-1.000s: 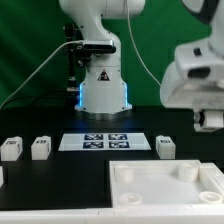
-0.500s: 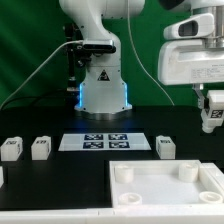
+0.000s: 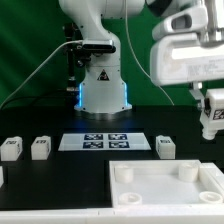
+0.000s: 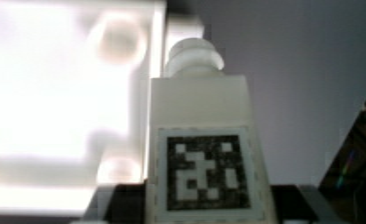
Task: Assemble one leg
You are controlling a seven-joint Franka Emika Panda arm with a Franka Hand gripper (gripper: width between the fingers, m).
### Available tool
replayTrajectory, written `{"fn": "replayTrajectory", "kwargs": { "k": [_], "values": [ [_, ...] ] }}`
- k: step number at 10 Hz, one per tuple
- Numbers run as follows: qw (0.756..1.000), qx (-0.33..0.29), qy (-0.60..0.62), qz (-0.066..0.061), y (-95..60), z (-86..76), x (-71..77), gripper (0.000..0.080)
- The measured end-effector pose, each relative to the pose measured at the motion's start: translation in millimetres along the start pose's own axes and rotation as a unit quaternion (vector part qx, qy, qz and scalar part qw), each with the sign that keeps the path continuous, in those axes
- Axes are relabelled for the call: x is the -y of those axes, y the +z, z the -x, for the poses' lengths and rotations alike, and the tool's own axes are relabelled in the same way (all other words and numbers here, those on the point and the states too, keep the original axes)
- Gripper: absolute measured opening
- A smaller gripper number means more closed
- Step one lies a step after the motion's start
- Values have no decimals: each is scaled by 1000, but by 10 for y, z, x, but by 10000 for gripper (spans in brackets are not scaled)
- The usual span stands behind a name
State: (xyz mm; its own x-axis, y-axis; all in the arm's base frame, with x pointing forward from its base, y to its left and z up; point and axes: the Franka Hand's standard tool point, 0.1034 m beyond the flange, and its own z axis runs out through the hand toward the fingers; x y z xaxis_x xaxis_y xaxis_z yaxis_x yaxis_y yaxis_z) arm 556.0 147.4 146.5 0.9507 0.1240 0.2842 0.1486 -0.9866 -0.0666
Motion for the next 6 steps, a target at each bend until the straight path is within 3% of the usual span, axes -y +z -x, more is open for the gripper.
{"fn": "replayTrajectory", "kwargs": {
  "k": [2,6],
  "values": [
    [1000,-20,-12,2,-118,-198,-7,292],
    [1000,-22,-12,0,-79,-186,-11,292]
  ]
}}
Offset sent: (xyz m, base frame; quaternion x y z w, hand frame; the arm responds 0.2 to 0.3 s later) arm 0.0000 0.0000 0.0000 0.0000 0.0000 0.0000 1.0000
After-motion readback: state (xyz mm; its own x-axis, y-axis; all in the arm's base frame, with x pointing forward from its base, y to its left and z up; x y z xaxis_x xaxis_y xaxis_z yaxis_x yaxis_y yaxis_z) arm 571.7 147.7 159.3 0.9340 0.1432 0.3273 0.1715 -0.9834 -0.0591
